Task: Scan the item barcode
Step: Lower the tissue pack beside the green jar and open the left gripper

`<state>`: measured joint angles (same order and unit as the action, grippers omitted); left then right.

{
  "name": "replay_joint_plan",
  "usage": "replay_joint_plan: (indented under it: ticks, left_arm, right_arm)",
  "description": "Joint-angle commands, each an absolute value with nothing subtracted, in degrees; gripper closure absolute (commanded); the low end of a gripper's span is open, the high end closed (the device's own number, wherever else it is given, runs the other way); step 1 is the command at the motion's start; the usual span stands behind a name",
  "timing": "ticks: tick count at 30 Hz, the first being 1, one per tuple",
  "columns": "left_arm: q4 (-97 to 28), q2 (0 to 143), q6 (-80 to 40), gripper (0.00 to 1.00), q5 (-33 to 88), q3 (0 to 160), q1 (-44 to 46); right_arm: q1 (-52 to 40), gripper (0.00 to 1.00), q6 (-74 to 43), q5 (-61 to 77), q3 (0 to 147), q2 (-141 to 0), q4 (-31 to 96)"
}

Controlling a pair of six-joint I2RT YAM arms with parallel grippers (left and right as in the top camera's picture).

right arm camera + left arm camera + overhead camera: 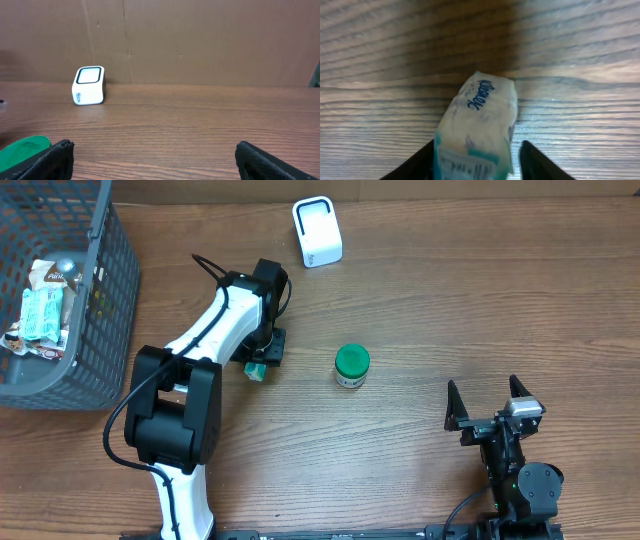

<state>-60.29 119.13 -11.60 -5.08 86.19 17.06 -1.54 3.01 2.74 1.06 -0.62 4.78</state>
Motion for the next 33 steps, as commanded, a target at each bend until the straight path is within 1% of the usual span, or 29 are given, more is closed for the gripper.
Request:
replay_joint_plan:
  ticks: [1, 5, 9, 11, 27, 33]
  left_arm:
    - [-59.1, 117.1, -11.8, 0.55, -4.4, 84.1, 17.3]
    - [-57.0, 117.1, -11.8, 0.60, -4.4, 82.3, 17.3]
    - [-56.9, 117.1, -11.8, 0.74, -1.5, 82.2, 17.8]
    - [-56.9, 117.1, -11.8, 0.75, -0.4, 82.2, 18.4]
    - [-54.6, 117.1, -22.5, 0.71, -0.4, 82.5, 27.8]
    - [-53.9, 117.1, -25.9, 0.71, 0.1, 82.5, 29.6]
  right_arm:
    - [-1.8, 0.00, 3.1, 2.6, 0.4, -0.2, 4.6]
    - [-1.8, 0.00, 3.1, 2.6, 0.4, -0.2, 4.6]
    - [-1.8, 0.00, 3.1, 2.6, 0.4, -0.2, 4.6]
    - [-1.8, 0.00, 3.1, 2.6, 0.4, -0.2, 4.6]
    - [-1.8, 0.00, 3.1, 2.6, 0.4, -0.2, 4.6]
    - [-1.8, 0.00, 3.1, 2.6, 0.4, -0.2, 4.6]
